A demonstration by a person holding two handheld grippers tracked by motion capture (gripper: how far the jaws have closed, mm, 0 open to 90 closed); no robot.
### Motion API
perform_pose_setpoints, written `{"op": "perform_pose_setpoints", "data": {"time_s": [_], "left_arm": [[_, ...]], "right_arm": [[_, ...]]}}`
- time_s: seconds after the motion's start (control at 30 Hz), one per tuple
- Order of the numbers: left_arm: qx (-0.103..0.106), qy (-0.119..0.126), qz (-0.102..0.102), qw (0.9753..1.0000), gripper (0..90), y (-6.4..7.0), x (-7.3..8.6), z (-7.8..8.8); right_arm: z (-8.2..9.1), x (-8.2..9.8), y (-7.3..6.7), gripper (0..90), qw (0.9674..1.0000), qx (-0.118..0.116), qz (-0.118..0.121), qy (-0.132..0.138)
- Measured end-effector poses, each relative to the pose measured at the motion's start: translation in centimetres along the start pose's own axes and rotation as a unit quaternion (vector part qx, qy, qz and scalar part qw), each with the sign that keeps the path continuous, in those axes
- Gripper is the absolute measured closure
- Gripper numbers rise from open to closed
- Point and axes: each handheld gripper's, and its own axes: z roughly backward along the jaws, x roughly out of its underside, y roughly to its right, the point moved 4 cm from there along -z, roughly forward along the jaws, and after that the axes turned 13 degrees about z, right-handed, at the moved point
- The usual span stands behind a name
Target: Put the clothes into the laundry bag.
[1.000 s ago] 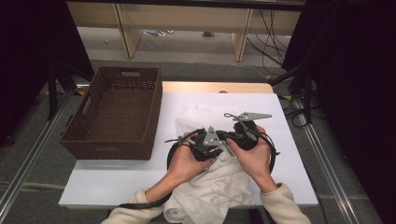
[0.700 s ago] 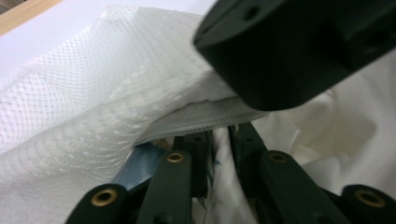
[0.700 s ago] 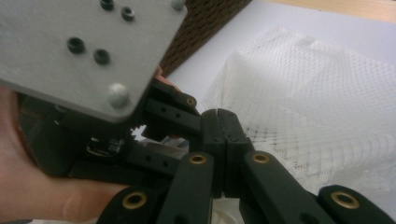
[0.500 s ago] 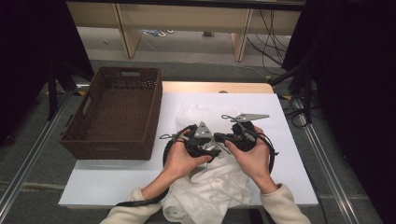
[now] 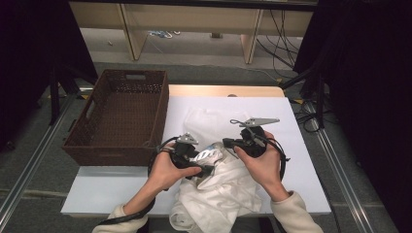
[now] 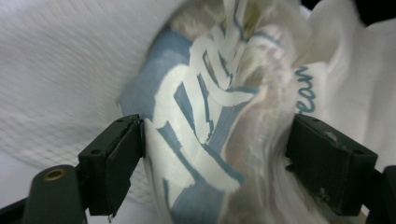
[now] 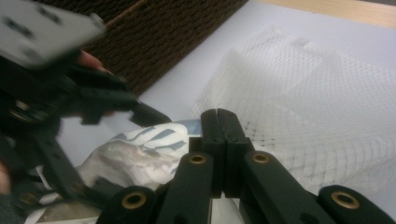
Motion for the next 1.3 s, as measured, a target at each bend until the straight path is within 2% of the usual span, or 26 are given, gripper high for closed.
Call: {"op": "perform_pose_setpoints", "data": {"time_s": [0.07,0.1,0.13,0.2,0.27,0.33,0.4,0.47,0.5,0.57,0.6,0.7,0.73,0.77,0.8,0.83,0.9,0.93,1.0,1.03,1.07,1.13,1.2,1.23,1.27,1.3], "left_arm": [[-0.008,-0.009,-0.010,0.9999,33.2,0.3,0.3,-0.9],[-0.024,-0.020,-0.036,0.9989,40.5,0.2,0.3,-0.9],[-0.041,-0.016,-0.040,0.9982,48.9,0.5,0.2,-0.8],[-0.053,0.000,-0.040,0.9978,66.9,1.1,-0.2,-0.2],[-0.066,0.009,-0.044,0.9968,75.4,2.0,-0.5,0.7],[-0.075,0.016,-0.056,0.9955,78.0,3.2,-0.7,1.4],[-0.072,0.032,-0.064,0.9949,78.9,4.5,-1.1,1.9],[-0.066,0.040,-0.060,0.9952,79.0,5.3,-1.6,2.0],[-0.071,0.045,-0.054,0.9950,79.0,5.5,-1.9,2.0],[-0.074,0.045,-0.056,0.9947,79.3,5.6,-2.5,1.5],[-0.082,0.045,-0.054,0.9941,79.6,5.4,-2.9,0.9],[-0.102,0.047,-0.045,0.9926,80.5,4.0,-3.5,-1.0],[-0.107,0.048,-0.043,0.9922,80.7,3.5,-3.6,-1.5],[-0.113,0.052,-0.041,0.9914,80.7,2.9,-3.7,-2.1],[-0.117,0.051,-0.038,0.9911,80.5,2.5,-3.6,-2.4],[-0.112,0.053,-0.041,0.9915,80.1,2.2,-3.5,-2.4],[-0.116,0.059,-0.055,0.9900,77.2,2.4,-3.3,-1.8],[-0.113,0.060,-0.061,0.9899,72.5,2.5,-3.3,-1.6],[-0.105,0.064,-0.069,0.9900,59.0,2.8,-3.1,-0.6],[-0.097,0.068,-0.071,0.9905,49.7,3.0,-3.0,-0.2],[-0.084,0.072,-0.069,0.9915,44.9,3.2,-2.8,0.4],[-0.068,0.084,-0.070,0.9916,37.1,3.7,-2.4,1.8],[-0.056,0.091,-0.075,0.9914,33.9,4.4,-1.6,3.4],[-0.035,0.101,-0.065,0.9922,31.3,5.0,-1.1,4.2],[-0.036,0.101,-0.069,0.9919,29.6,5.0,-0.8,4.8],[-0.029,0.100,-0.061,0.9927,28.8,5.4,-0.2,5.4]], "right_arm": [[-0.2,0.0,0.0,90.0,1.0000,-0.002,0.003,0.003],[-0.1,0.1,0.0,90.0,1.0000,0.005,0.005,-0.004],[-0.1,0.1,-0.2,90.0,1.0000,0.002,-0.008,-0.006],[-0.1,0.1,-0.1,90.0,1.0000,0.004,-0.005,-0.005],[-0.1,0.1,0.0,90.0,1.0000,0.006,-0.004,0.000],[-0.1,0.0,0.0,90.0,1.0000,0.004,0.001,0.006],[0.1,-0.1,0.0,90.0,0.9999,0.010,0.002,0.009],[0.2,-0.2,-0.1,90.0,0.9998,0.009,0.007,0.017],[0.4,-0.3,-0.3,90.0,0.9998,0.012,0.002,0.017],[0.4,-0.4,-0.4,90.0,0.9997,0.004,0.008,0.024],[0.5,-0.5,-0.7,90.0,0.9997,0.001,0.001,0.025],[0.4,-0.4,-0.8,90.0,0.9996,-0.009,0.015,0.021],[0.2,-0.4,-1.1,90.0,0.9996,-0.019,-0.003,0.021],[0.3,-0.4,-1.0,90.0,0.9997,-0.017,0.003,0.016],[0.0,-0.4,-1.0,90.0,0.9993,-0.029,0.011,0.022],[0.1,-0.4,-1.1,90.0,0.9996,-0.018,0.006,0.019],[0.1,-0.3,-1.0,90.0,0.9997,-0.016,0.000,0.017],[0.1,-0.3,-0.6,90.0,0.9999,-0.005,0.010,0.012],[0.1,-0.3,-0.4,90.0,0.9998,-0.007,0.005,0.019],[0.1,-0.3,-0.2,90.0,0.9997,-0.003,0.014,0.018],[0.2,-0.2,-0.3,90.0,0.9999,-0.001,0.006,0.013],[0.4,-0.2,-0.3,90.0,0.9999,0.004,0.009,0.013],[0.5,-0.3,-0.3,90.0,0.9998,0.001,0.008,0.018],[0.6,-0.3,-0.2,90.0,0.9997,0.007,0.014,0.016],[0.6,-0.3,-0.3,90.0,0.9998,0.005,0.010,0.014],[0.5,-0.3,-0.3,90.0,0.9998,0.002,0.010,0.017]]}}
